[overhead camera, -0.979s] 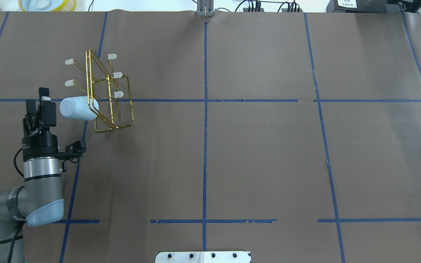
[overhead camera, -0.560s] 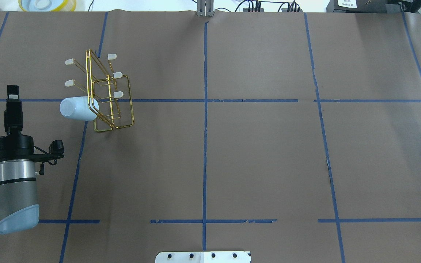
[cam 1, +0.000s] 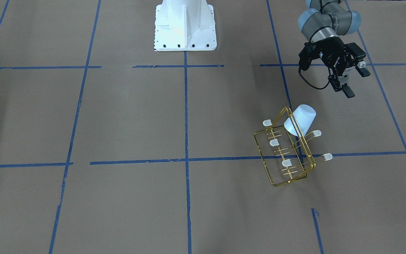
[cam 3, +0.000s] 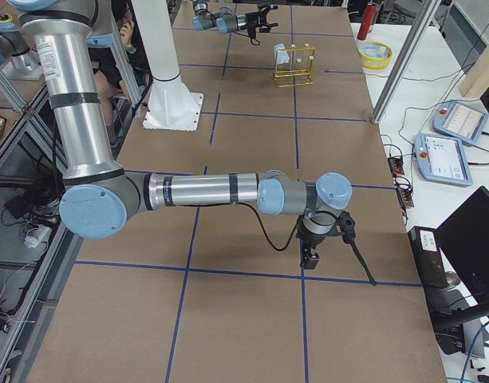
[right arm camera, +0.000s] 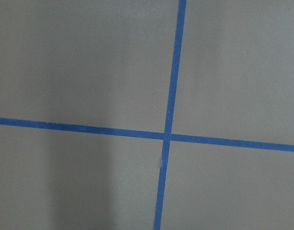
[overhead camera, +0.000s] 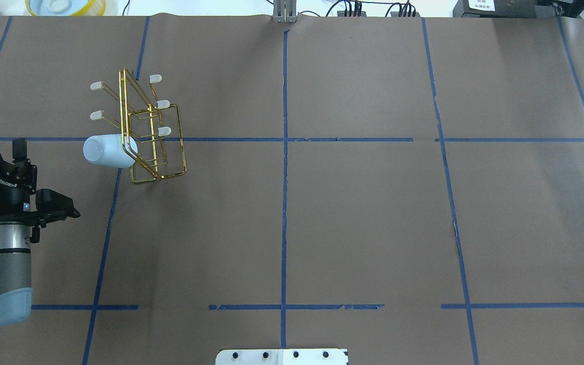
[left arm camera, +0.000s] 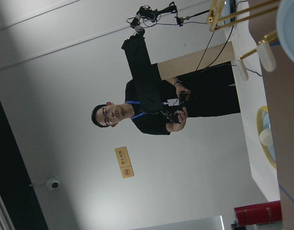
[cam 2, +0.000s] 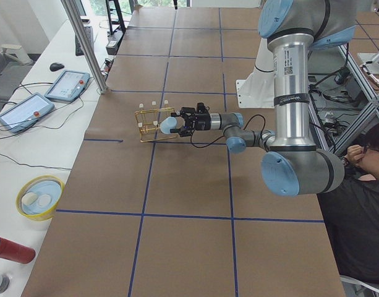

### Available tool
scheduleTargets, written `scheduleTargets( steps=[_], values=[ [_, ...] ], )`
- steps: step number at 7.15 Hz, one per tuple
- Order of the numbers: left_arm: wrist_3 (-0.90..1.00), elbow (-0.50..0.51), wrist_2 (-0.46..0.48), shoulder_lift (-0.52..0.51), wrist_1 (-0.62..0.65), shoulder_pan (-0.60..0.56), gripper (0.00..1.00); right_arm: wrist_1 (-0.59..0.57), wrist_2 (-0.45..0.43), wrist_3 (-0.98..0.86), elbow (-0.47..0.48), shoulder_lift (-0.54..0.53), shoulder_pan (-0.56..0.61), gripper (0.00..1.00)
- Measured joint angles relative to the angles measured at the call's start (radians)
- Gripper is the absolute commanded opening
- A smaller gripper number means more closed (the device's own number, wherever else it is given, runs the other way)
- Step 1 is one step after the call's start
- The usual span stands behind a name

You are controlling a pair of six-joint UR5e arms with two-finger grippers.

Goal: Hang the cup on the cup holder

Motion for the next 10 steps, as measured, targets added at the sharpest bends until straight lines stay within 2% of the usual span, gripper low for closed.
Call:
scheduleTargets(
  steps=[1,3,4,6,8,10],
  values=[
    [-0.075,-0.007,-0.082,0.005,-0.101,-0.001,1.0,0.0,0.0,0.0,0.0,0.0,0.0,1.0],
    [-0.13,-0.022,-0.3,0.007,-0.381,-0.02,1.0,0.0,0.0,-0.001,0.0,-0.001,0.0,1.0],
    [-0.175,-0.028,-0.418,0.007,-0.479,-0.045,1.0,0.0,0.0,-0.001,0.0,-0.001,0.0,1.0],
    [-0.347,-0.032,-0.634,0.005,-0.541,-0.111,1.0,0.0,0.0,0.0,0.0,-0.001,0.0,1.0],
    [-0.502,-0.034,-0.874,-0.002,-0.548,-0.225,1.0,0.0,0.0,-0.001,0.0,-0.001,0.0,1.0],
    [-0.55,-0.033,-1.137,-0.004,-0.54,-0.373,1.0,0.0,0.0,0.0,0.0,-0.001,0.0,1.0]
  ],
)
